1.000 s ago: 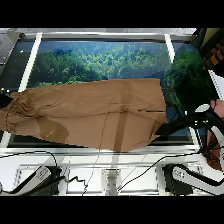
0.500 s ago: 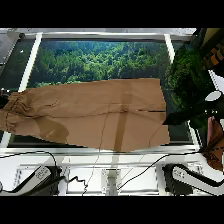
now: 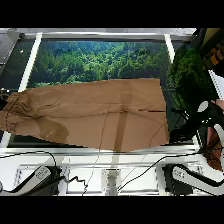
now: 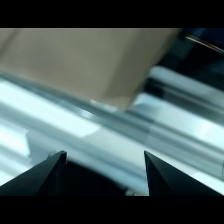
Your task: Fold the clothes and pants, and hang the long-sleeved shirts on hangers.
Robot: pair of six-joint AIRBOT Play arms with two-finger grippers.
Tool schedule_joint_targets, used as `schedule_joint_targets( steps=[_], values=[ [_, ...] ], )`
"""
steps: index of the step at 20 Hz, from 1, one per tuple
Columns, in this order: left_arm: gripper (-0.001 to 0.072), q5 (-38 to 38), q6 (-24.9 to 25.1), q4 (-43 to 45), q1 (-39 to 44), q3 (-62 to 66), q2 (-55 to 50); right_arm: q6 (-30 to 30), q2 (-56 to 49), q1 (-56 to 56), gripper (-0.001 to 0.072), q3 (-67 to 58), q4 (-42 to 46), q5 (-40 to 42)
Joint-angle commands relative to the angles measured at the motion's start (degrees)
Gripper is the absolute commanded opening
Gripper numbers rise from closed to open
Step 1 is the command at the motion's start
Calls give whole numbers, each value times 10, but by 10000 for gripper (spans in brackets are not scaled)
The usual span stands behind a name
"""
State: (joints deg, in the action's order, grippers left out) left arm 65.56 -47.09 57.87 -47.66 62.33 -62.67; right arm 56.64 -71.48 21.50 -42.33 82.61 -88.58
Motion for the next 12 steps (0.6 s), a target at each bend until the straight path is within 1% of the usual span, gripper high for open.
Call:
schedule_joint_targets(
  steps=[1, 4, 7, 9, 10, 11, 12],
  values=[
    [155, -2, 0, 4, -1, 0, 0, 44, -1, 18, 574, 21, 24, 90],
    [155, -1, 0, 4, 0, 0, 0, 41, -24, 43, 556, 21, 11, 102],
    [156, -1, 0, 4, 0, 0, 0, 7, -57, 49, 555, 21, -60, 113],
    [155, -1, 0, 4, 0, 0, 0, -3, -79, 49, 553, 21, -98, 139],
    [155, -1, 0, 4, 0, 0, 0, -5, -91, 49, 542, 21, -108, 144],
    [155, -1, 0, 4, 0, 0, 0, -8, -102, 49, 503, 21, -113, 137],
    [156, -1, 0, 5, -1, 0, 0, -20, -113, 49, 491, 21, -117, 117]
  ],
)
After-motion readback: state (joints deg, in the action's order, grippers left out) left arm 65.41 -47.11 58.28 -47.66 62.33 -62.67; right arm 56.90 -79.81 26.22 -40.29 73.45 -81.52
